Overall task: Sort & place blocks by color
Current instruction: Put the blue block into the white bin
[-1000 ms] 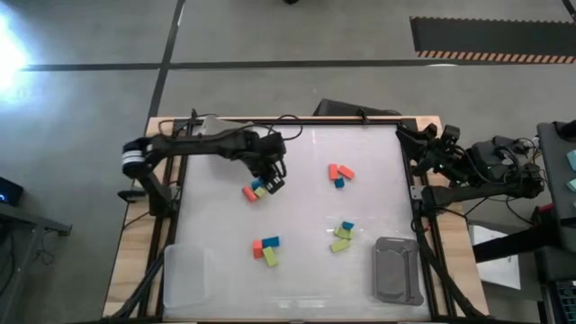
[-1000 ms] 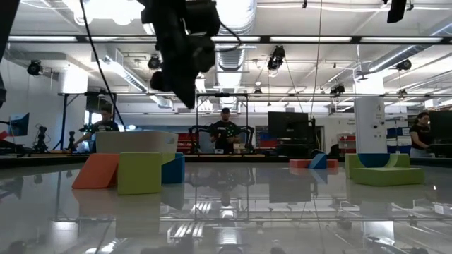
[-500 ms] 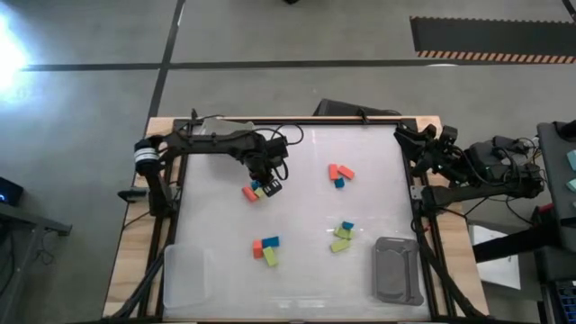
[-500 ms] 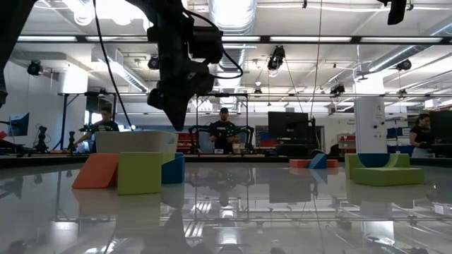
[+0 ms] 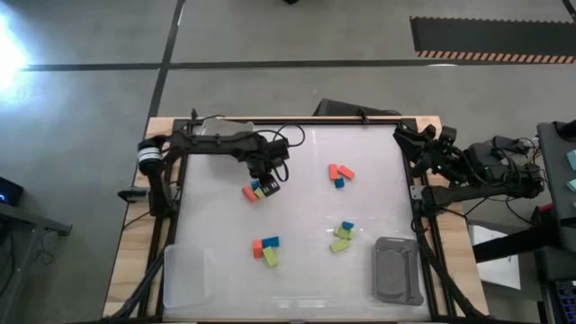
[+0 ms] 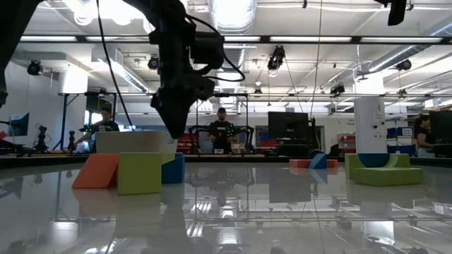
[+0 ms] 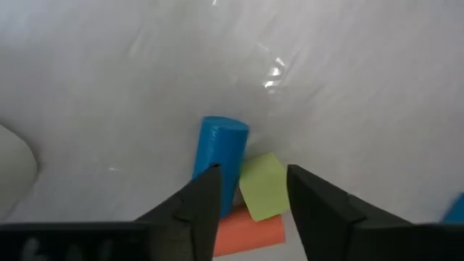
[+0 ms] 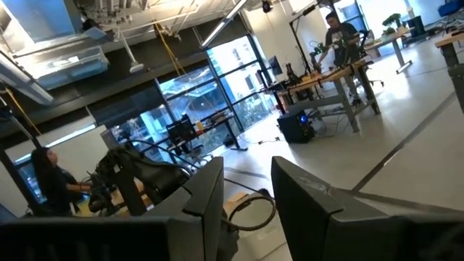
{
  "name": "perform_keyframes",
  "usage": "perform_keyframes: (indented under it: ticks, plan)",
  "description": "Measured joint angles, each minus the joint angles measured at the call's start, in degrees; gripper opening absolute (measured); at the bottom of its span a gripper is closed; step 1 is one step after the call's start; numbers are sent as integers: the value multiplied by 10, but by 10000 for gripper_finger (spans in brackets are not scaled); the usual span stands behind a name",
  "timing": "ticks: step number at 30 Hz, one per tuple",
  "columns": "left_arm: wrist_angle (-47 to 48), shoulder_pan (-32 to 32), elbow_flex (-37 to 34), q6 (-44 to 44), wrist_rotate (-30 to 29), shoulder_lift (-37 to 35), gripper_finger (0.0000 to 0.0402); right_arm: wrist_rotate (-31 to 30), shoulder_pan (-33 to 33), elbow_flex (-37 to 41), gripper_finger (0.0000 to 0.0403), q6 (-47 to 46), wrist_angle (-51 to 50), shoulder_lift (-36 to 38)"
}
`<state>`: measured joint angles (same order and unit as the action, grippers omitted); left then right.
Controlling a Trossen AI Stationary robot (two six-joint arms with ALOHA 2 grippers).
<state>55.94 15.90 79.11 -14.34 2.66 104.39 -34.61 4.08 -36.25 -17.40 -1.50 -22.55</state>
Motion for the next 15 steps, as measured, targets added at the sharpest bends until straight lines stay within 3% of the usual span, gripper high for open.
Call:
perform_keyframes:
  ticks: [15]
  plan:
    - [-4, 0, 0, 12, -15, 36, 166, 0, 0, 0, 107, -7, 0, 0]
